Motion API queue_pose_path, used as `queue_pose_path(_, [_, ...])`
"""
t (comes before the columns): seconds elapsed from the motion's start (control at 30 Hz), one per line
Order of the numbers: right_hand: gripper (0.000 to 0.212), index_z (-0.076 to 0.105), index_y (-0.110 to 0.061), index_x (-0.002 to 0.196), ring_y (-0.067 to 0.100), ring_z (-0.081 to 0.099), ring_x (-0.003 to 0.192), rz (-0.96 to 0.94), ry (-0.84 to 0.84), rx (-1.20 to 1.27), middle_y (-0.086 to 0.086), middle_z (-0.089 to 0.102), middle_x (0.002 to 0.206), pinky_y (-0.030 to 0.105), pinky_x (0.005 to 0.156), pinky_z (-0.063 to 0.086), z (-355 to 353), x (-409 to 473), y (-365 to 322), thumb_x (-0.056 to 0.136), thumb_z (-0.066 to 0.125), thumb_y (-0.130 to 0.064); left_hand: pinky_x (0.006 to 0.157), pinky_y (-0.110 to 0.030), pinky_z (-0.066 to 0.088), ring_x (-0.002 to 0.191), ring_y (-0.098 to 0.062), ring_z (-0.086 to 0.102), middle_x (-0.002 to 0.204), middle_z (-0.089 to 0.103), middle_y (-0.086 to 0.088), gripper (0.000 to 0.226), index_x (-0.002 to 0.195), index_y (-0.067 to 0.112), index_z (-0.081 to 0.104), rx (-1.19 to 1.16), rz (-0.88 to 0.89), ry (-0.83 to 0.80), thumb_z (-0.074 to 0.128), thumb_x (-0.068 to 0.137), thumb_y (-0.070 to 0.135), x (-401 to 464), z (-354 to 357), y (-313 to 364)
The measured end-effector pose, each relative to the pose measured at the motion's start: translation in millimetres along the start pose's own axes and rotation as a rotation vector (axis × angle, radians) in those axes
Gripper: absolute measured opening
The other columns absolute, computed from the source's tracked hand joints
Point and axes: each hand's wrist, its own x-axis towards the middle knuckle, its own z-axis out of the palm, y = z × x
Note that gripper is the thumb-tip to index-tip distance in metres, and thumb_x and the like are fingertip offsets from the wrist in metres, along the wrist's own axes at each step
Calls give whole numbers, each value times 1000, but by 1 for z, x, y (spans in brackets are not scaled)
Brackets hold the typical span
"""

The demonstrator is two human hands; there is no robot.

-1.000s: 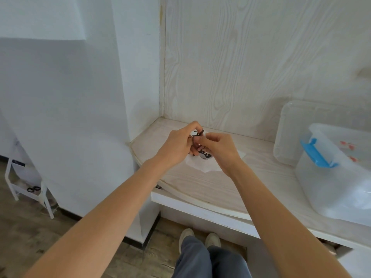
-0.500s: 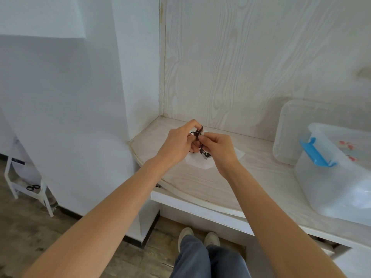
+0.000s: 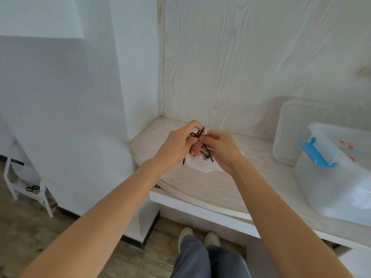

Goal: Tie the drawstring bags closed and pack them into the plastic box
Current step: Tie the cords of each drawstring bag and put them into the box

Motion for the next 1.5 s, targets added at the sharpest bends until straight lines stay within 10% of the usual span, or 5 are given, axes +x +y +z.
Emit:
queue_pose_path(0.47, [10,64,-5,78,16,50,54,148,169,289,3,60,59,23,50,35,6,2,2,88,61,-7,77,-34,53,75,-25,68,84,72,-11,28,92,19,36,-371,-234,82,58,89,2,-1,-1,-7])
queue_pose_path(0.6, [11,64,-9,82,5,56,55,86,75,327,-2,68,69,15,47,38,3,3,3,90,57,-6,62,-20,56,59,-9,67,79,68,-8,26,99,11,36,-588,-356,137,56,89,-4,2,-7,-1])
queue_pose_path(0.8, [18,59,10,87,20,65,75,-267,-79,-709,20,68,83,28,73,50,-7,8,-18,87,60,-7,62,-19,57,55,-9,66,79,64,-11,31,101,7,35,-554,-392,132,58,87,-7,5,-9,-4])
queue_pose_path(0.93, [11,65,1,89,23,53,72,-547,-71,-1272,10,57,80,29,62,35,-1,10,-28,88,57,-5,66,-20,57,64,-15,67,81,67,-11,28,96,11,38,-484,-368,142,61,86,-2,9,-10,-3])
queue_pose_path(1.5, [20,55,-4,64,16,39,62,-1199,279,-1229,8,49,63,27,36,34,5,12,7,82,48,4,69,-20,57,67,-10,69,77,68,-10,23,103,0,66,-490,-378,37,46,97,7,6,-19,4])
